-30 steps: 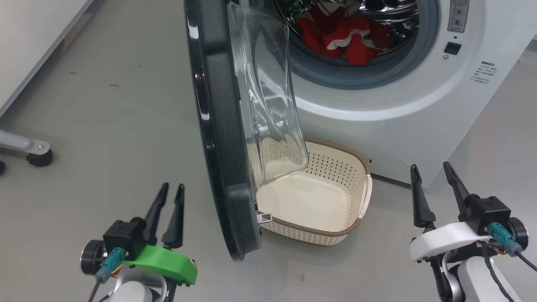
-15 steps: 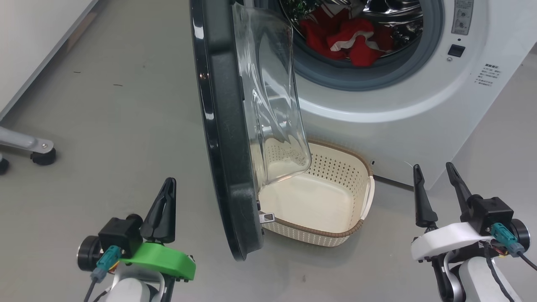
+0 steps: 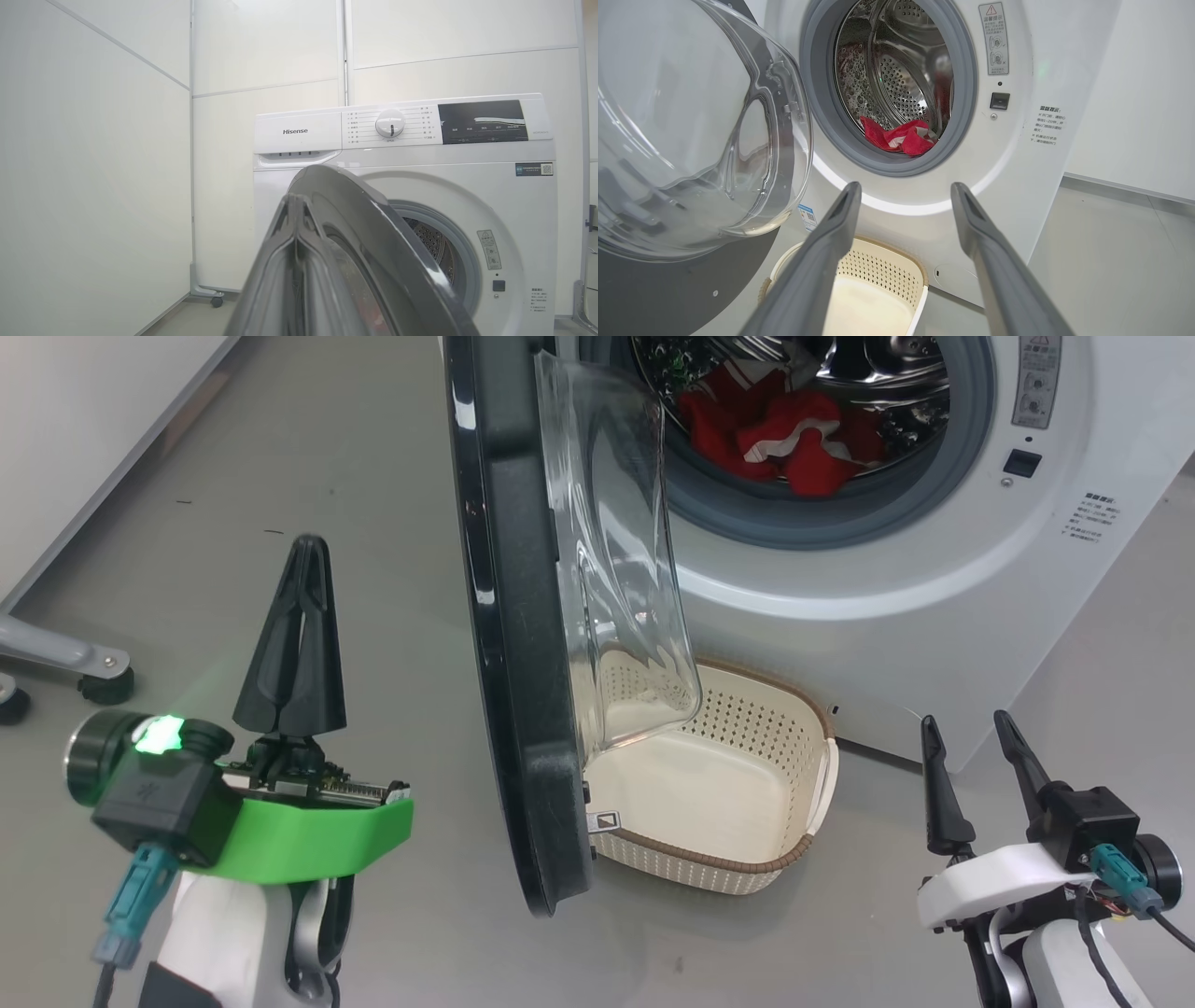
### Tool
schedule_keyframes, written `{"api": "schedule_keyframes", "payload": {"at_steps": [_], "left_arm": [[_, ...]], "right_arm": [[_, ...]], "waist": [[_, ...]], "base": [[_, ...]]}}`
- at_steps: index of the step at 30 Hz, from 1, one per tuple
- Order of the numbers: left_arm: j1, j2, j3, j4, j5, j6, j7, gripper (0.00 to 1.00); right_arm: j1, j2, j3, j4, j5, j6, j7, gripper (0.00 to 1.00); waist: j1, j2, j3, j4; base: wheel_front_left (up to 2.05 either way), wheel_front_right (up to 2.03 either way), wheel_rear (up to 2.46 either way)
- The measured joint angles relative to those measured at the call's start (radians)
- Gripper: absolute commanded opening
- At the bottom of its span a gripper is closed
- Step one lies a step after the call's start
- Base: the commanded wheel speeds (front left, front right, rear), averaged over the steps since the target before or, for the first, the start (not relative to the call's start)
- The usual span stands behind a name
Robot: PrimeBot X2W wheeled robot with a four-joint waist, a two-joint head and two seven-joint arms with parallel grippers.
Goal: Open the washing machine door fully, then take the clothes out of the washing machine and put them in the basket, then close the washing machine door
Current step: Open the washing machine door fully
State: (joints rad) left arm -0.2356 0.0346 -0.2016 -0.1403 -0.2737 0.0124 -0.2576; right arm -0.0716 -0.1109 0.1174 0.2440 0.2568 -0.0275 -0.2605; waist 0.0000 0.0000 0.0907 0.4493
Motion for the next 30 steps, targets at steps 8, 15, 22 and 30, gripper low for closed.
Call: {"api": "schedule_keyframes", "payload": {"at_steps": [8, 15, 22, 30], "left_arm": [[-0.018, 0.001, -0.082, -0.168, 0.013, -0.039, 0.0, 0.0], [0.006, 0.003, -0.207, -0.198, 0.016, -0.09, 0.0, 0.0], [0.063, 0.016, -0.332, -0.195, 0.008, -0.117, 0.02, 0.0], [0.125, 0.039, -0.431, -0.158, -0.061, -0.125, 0.126, 0.0]], "right_arm": [[0.0, 0.016, -0.002, 0.001, -0.013, 0.011, 0.0, 1.0], [0.003, 0.024, -0.002, 0.012, -0.021, 0.026, 0.0, 1.0], [0.005, 0.026, -0.006, 0.012, -0.05, 0.029, 0.0, 1.0], [0.015, 0.031, -0.013, 0.012, -0.059, 0.035, 0.0, 1.0]], "waist": [[0.0, 0.0, -0.012, 0.0], [0.0, 0.0, -0.019, -0.014], [0.0, 0.0, -0.019, -0.035], [0.0, 0.0, -0.013, -0.039]], "base": [[0.0, 0.0, 0.0], [0.0, 0.0, 0.0], [0.0, 0.0, 0.0], [0.0, 0.0, 0.0]]}}
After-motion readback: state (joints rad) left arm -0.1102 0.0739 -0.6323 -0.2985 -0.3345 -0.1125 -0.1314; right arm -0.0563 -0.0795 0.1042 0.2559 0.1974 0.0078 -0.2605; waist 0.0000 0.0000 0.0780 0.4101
